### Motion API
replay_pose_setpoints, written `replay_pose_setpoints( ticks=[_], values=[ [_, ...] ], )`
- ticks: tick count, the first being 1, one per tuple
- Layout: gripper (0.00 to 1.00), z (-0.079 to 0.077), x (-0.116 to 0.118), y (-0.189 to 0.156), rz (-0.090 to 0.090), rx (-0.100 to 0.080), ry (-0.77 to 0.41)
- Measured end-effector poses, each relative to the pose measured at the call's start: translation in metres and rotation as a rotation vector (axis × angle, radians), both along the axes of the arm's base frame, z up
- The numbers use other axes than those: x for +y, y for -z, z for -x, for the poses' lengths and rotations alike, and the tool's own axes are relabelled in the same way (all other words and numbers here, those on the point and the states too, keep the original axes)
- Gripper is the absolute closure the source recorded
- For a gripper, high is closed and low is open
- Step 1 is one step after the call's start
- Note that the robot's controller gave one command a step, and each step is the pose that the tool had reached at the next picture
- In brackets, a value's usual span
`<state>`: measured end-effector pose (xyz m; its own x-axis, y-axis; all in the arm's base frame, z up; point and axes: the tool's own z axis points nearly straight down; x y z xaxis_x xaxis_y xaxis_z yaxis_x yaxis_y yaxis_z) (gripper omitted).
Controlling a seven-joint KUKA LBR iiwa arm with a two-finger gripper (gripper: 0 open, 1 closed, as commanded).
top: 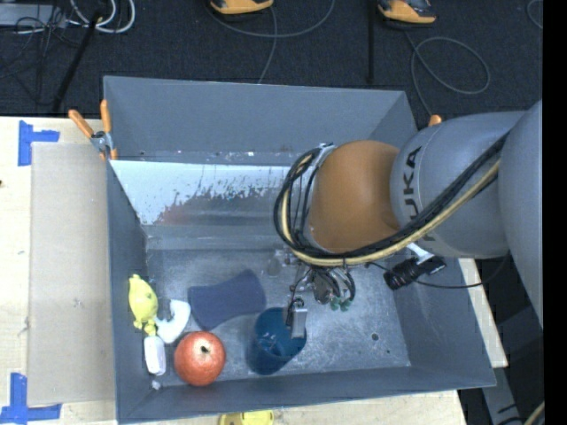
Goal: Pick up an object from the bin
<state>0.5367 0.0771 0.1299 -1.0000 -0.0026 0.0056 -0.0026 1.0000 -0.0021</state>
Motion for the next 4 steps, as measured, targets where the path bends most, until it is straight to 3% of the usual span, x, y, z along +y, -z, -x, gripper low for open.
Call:
replay_pose_setpoints(
  ticks=[1,2,3,4],
  values=[
    [0.0,-0.002,0.0,-0.004,-0.001,-0.007,0.002],
    [0.0,0.016,0.02,0.021,0.002,-0.045,-0.004],
    [0.0,0.013,0.024,0.02,-0.006,-0.052,-0.005],
    [1.0,0.056,0.04,0.023,-0.003,-0.007,-0.187]
  ],
)
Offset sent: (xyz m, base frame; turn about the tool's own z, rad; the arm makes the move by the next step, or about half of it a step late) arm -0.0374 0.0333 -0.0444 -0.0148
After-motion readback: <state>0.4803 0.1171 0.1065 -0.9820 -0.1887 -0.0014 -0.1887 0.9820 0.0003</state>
